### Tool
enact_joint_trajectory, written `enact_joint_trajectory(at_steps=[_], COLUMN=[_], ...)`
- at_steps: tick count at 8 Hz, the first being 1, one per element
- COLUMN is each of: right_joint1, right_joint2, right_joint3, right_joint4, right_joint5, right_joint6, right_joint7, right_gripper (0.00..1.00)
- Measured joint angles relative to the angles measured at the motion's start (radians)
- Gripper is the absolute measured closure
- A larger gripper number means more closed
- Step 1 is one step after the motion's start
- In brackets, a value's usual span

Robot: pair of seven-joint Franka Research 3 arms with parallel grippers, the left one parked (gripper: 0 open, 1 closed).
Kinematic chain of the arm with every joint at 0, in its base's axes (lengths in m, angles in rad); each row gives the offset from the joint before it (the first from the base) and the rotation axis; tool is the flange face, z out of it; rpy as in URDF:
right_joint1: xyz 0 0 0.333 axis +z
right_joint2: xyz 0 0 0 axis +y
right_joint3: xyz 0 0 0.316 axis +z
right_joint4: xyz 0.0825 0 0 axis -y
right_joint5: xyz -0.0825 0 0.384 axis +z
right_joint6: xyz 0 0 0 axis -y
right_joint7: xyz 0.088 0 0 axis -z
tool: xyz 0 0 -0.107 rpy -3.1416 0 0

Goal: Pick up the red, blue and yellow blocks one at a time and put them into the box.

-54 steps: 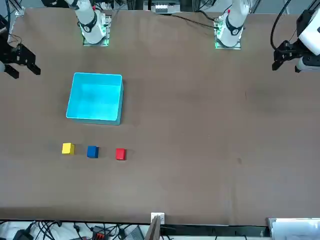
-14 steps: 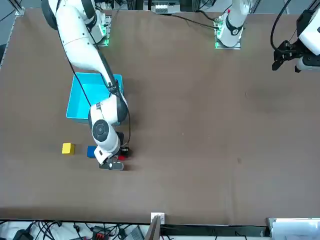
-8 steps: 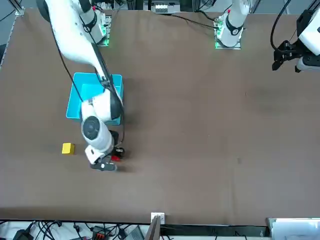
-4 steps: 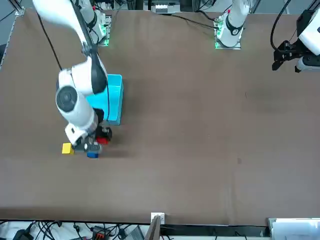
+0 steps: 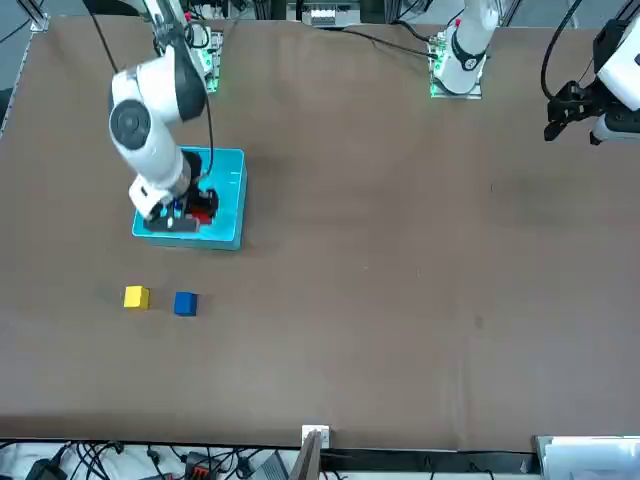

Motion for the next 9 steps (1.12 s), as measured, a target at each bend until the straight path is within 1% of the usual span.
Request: enact_joint_trajectory(at_steps=[1,3,4,5,7,8,9], right_joint1=[0.007,0.027,0.032,0.035,0.045,0.052,0.056], right_joint2=[-0.04,-0.058,-0.055,-0.05,-0.042,-0.042,-0.045], right_joint3=[0.001,0.002,0.003,0.003,0.003,0.003,0.003], right_joint4=[-0.096,-0.214,-0.248,-0.262,-0.263,-0.263,-0.259], right_joint5=[0.0,0.0,0.0,0.0,0.0,0.0,0.0], right_joint6=[0.037,0.142,0.184,0.195,0.195,0.191,0.174], right_joint7=[0.0,0.0,0.0,0.0,0.0,0.0,0.0], right_gripper=[0.31,0.31,0.31,0.31,0.26,0.18,0.02])
